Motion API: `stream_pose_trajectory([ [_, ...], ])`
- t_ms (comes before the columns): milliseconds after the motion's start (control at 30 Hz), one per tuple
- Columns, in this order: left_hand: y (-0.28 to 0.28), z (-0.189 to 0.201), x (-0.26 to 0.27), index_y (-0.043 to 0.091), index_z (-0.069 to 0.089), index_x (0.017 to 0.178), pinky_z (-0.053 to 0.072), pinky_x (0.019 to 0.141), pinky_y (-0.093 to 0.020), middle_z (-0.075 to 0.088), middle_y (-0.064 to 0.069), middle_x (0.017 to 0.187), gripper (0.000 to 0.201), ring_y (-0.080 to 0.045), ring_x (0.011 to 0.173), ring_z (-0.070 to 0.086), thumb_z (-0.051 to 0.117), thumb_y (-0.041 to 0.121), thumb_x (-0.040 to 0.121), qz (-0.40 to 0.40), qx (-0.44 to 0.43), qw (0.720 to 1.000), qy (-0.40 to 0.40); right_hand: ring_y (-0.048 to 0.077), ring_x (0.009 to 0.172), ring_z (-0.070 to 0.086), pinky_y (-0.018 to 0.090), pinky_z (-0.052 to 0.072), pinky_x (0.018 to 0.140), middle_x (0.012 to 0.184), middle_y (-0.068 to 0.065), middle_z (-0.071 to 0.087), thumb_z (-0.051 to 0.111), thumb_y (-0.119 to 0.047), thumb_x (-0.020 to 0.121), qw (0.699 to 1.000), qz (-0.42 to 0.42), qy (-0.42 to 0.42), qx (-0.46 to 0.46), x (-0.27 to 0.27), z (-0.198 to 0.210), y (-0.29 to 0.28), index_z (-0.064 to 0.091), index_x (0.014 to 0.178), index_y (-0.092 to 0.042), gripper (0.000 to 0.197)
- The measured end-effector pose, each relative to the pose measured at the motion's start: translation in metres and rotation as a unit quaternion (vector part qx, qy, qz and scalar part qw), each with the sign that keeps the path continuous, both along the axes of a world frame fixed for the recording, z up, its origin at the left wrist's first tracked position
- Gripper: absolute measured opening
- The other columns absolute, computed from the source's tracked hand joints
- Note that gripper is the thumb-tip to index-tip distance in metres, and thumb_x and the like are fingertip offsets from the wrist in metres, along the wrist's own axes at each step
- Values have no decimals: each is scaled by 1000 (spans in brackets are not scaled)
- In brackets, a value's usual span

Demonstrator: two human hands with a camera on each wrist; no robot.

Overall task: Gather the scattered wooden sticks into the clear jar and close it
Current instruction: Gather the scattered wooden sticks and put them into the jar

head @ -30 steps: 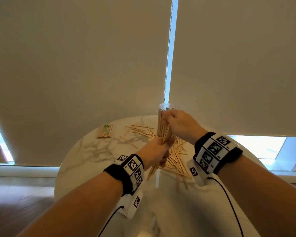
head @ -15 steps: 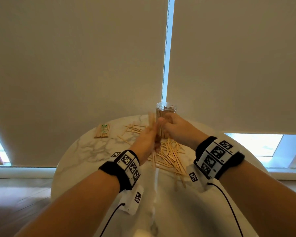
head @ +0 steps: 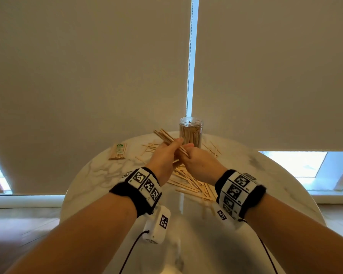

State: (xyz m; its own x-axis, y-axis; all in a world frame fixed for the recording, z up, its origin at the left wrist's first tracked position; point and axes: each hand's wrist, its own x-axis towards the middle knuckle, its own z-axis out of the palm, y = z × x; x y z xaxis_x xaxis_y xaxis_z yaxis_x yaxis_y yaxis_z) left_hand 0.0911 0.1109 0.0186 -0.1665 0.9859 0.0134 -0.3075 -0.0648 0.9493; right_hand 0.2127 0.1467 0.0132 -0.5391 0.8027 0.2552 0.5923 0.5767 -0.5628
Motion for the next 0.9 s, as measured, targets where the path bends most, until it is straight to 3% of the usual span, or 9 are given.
stream_pose_trajectory([
  [67, 2, 7, -11, 17, 55, 118, 52, 94, -45, 71, -11, 112, 48, -27, 105, 67, 64, 54, 88, 70, -9, 997, -27, 12, 66, 57, 28, 43, 59, 75, -4, 61, 32, -60, 101, 999, -21, -43, 14, 8, 0, 3, 62, 95, -20, 50],
  [167, 6, 19, -35, 20, 48, 133, 51, 89, -43, 67, -9, 113, 65, -26, 102, 65, 54, 66, 88, 156, -15, 984, -89, 12, 65, 54, 27, 40, 58, 75, -3, 59, 36, -58, 102, 996, -14, -87, 22, 19, -3, 2, 60, 93, -20, 45],
  [267, 2, 26, -31, 9, 59, 125, 55, 83, -42, 74, -14, 107, 58, -30, 99, 70, 39, 57, 100, 70, -60, 995, -24, 14, 69, 60, 32, 53, 67, 79, -3, 65, 43, -54, 100, 992, 0, -117, 48, 17, -5, 0, 63, 96, -20, 40],
  [400, -5, 27, -10, -3, 68, 111, 56, 90, -46, 74, -20, 102, 60, -33, 98, 72, 31, 44, 106, -46, -67, 996, 24, 16, 76, 64, 29, 55, 71, 83, -3, 66, 52, -41, 98, 981, -13, -162, 109, 14, -6, 2, 63, 103, -18, 26],
  [533, -1, 29, -5, 4, 69, 98, 61, 81, -47, 77, -10, 88, 54, -27, 83, 75, 50, 55, 97, 11, -45, 975, 217, 20, 71, 66, 31, 57, 68, 75, 0, 66, 54, -41, 95, 978, -104, -171, 57, 24, -9, 10, 65, 91, -16, 27],
  [667, 2, 23, -4, 7, 69, 87, 54, 50, -25, 76, -5, 74, 60, -14, 53, 69, 58, 66, 86, 41, -57, 908, 414, 14, 73, 63, 28, 54, 66, 79, -2, 66, 65, -42, 90, 979, -102, -173, 37, 21, -6, 14, 68, 97, -18, 25],
  [733, 6, 17, -11, 7, 71, 78, 55, 57, -30, 74, -6, 69, 51, -12, 52, 62, 62, 56, 88, 107, -35, 851, 513, 12, 76, 63, 28, 56, 70, 83, -5, 67, 72, -43, 85, 987, -74, -142, 27, 19, -4, 12, 68, 100, -23, 26],
  [767, 7, 15, -15, 6, 71, 75, 56, 63, -32, 73, -7, 67, 49, -14, 54, 60, 63, 52, 88, 143, -31, 845, 515, 11, 76, 63, 28, 55, 70, 85, -6, 66, 73, -42, 84, 990, -67, -122, 32, 20, -2, 11, 66, 100, -24, 26],
  [900, 13, 7, -27, 8, 69, 65, 53, 70, -34, 70, -6, 59, 46, -15, 53, 59, 64, 48, 88, 220, -24, 881, 419, 9, 74, 61, 27, 55, 69, 85, -8, 63, 69, -41, 89, 986, -72, -89, 118, 28, 6, 9, 56, 100, -25, 23],
])
